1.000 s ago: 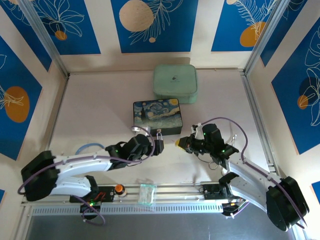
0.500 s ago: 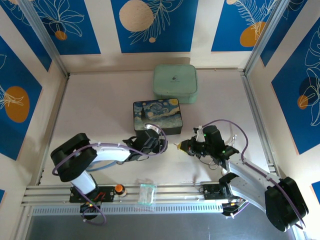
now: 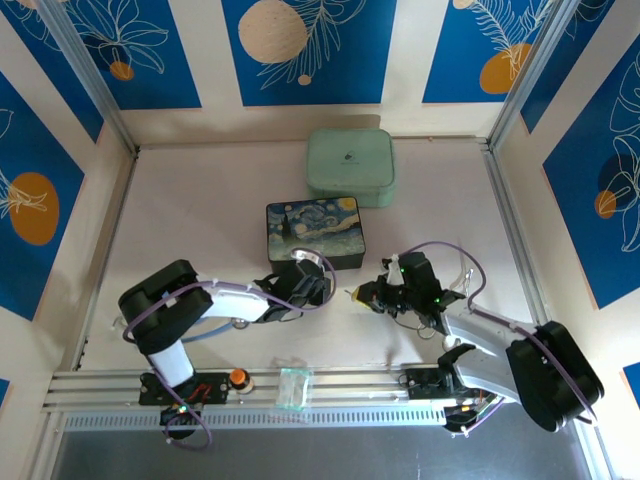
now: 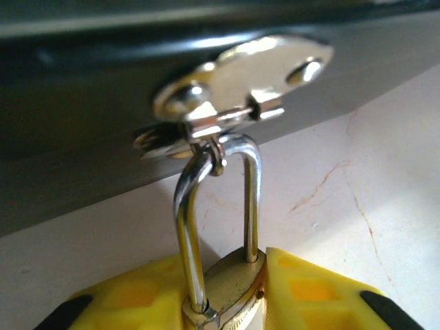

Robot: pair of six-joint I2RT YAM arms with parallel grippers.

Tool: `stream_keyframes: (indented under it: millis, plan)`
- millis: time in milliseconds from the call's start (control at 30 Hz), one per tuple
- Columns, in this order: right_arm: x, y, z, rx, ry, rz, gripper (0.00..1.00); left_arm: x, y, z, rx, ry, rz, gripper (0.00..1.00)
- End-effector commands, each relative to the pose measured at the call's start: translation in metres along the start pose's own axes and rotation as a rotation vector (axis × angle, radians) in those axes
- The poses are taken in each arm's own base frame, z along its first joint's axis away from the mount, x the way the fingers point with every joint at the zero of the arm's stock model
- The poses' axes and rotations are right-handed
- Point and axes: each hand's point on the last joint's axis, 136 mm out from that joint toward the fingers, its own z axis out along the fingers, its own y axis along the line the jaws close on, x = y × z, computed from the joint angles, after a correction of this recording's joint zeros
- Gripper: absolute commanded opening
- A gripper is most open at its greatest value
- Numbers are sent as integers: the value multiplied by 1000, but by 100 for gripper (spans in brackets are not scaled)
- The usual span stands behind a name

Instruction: Unlock the padlock with the key

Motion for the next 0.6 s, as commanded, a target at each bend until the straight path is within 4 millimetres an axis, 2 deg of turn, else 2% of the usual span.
stream_keyframes:
  millis: [0,167,233,567]
  plan:
    - [-2,13,4,-42,11,-33,0,0,2,4,-7,-26,-47,23]
    - [2,15,15,-65,43,12,0,-2,0,-4,10,-28,-137,16]
    - [3,14,19,-78,62,62,0,-3,2,-8,3,-34,-203,11]
    - [3,12,34,-87,78,119,0,-8,-8,-16,91,-61,-351,7]
